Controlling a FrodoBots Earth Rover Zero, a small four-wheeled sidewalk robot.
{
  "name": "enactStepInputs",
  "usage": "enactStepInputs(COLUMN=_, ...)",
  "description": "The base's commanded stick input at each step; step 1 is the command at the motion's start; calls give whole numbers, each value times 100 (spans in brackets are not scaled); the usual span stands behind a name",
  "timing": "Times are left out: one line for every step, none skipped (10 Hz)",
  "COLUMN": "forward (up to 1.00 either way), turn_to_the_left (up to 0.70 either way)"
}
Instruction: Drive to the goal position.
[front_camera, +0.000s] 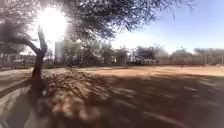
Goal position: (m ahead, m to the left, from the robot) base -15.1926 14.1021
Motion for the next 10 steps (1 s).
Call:
enactStepInputs(forward=-9, turn_to_the_left=0)
enactStepInputs(forward=-53, turn_to_the_left=0)
enactStepInputs(forward=-96, turn_to_the_left=0)
enactStepInputs(forward=-100, turn_to_the_left=-11)
enactStepInputs(forward=-100, turn_to_the_left=-23)
enactStepInputs(forward=-100, turn_to_the_left=-27)
enactStepInputs(forward=-100, turn_to_the_left=-27)
enactStepInputs(forward=-100, turn_to_the_left=-27)
enactStepInputs(forward=-100, turn_to_the_left=-27)
enactStepInputs(forward=-100, turn_to_the_left=0)
